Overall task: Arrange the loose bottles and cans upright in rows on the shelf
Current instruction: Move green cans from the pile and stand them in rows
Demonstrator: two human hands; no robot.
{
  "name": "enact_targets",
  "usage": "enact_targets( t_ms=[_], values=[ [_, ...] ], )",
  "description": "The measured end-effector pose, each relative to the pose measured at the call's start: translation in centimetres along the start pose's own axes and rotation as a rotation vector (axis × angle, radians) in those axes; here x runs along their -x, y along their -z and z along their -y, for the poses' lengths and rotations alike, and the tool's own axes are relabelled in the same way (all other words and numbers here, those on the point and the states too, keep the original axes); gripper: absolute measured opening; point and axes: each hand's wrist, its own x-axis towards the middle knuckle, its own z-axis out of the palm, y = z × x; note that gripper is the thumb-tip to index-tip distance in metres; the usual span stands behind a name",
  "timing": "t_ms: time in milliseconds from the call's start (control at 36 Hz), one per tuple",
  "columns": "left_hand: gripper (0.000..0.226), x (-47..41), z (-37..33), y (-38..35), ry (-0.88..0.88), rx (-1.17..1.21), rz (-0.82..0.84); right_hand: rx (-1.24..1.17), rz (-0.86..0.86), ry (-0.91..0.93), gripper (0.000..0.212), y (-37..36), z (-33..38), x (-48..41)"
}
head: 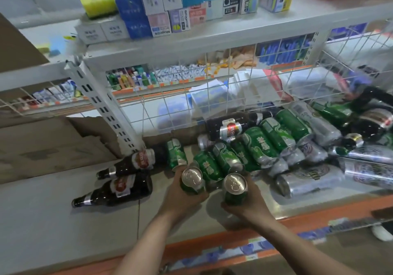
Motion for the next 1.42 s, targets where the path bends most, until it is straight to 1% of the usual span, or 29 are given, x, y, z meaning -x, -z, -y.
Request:
enact_targets(
  t_ms=[83, 222, 306, 361, 444, 500, 611, 722, 778, 833, 889, 944, 1000, 1056, 1111, 1139, 1222, 1333, 1417],
  values=[
    [0.061, 0.3, -0.3, -0.1, 0.002, 0.046, -0.009, -0.02, -0.022, 0.027, 0.068, 0.0, 0.5, 0.6],
    [0.061, 0.6, -1.3, 1.3, -0.009, 0.069, -0.096, -0.078, -0.057, 0.06, 0.063, 0.1, 2.8, 1.1],
    [0.055, 0.3, -2.4, 2.8, -0.068, 0.053, -0.135, -0.161, -0.038, 0.088, 0.058, 0.1, 5.3, 0.7],
    [0.056, 0.0, -3.1, 3.7, -0.103, 0.042, -0.169, -0.196, -0.007, 0.112, 0.055, 0.2, 7.4, 0.4],
    [0.062, -0.1, -4.3, 5.3, -0.134, 0.069, -0.204, -0.221, 0.089, 0.159, 0.043, 0.0, 10.5, -0.6],
    [0.065, 0.1, -5.4, 6.7, -0.168, 0.08, -0.236, -0.24, 0.105, 0.179, 0.04, -0.4, 12.4, -1.2],
    [0.052, 1.4, -8.2, 10.4, -0.219, 0.119, -0.318, -0.266, 0.149, 0.278, 0.04, -1.5, 16.7, -1.9],
    [0.054, 3.4, -11.2, 15.3, -0.302, 0.112, -0.412, -0.312, 0.225, 0.431, 0.031, -3.3, 22.0, -1.4],
    [0.051, 4.7, -12.3, 18.0, -0.31, 0.125, -0.442, -0.327, 0.263, 0.502, 0.031, -4.7, 24.8, -0.8],
    [0.046, 6.3, -13.0, 20.5, -0.305, 0.133, -0.466, -0.324, 0.322, 0.554, 0.032, -6.4, 27.6, 0.1],
    [0.043, 8.0, -13.2, 23.2, -0.293, 0.133, -0.506, -0.327, 0.377, 0.598, 0.025, -8.4, 30.0, 1.2],
    [0.041, 9.7, -12.9, 26.2, -0.303, 0.126, -0.566, -0.337, 0.4, 0.631, 0.023, -10.8, 32.3, 2.5],
    [0.042, 11.9, -12.4, 29.3, -0.317, 0.128, -0.627, -0.348, 0.436, 0.656, 0.023, -13.5, 34.5, 4.1],
    [0.037, 14.4, -11.6, 32.3, -0.341, 0.134, -0.656, -0.362, 0.491, 0.671, 0.027, -16.7, 36.4, 6.1],
    [0.033, 17.2, -10.5, 35.5, -0.35, 0.14, -0.67, -0.405, 0.516, 0.65, 0.039, -20.3, 38.2, 8.2],
    [0.035, 18.6, -9.7, 37.2, -0.347, 0.139, -0.679, -0.422, 0.521, 0.628, 0.045, -22.3, 38.9, 9.4],
    [0.048, 22.6, -6.6, 42.5, -0.324, 0.167, -0.743, -0.43, 0.543, 0.589, 0.058, -28.5, 40.9, 13.0],
    [0.049, 27.5, -2.8, 49.1, -0.303, 0.199, -0.834, -0.43, 0.573, 0.55, 0.054, -36.3, 43.3, 17.0],
    [0.046, 30.6, -0.3, 52.9, -0.252, 0.229, -0.889, -0.427, 0.588, 0.52, 0.048, -40.7, 44.7, 19.6]
  ],
)
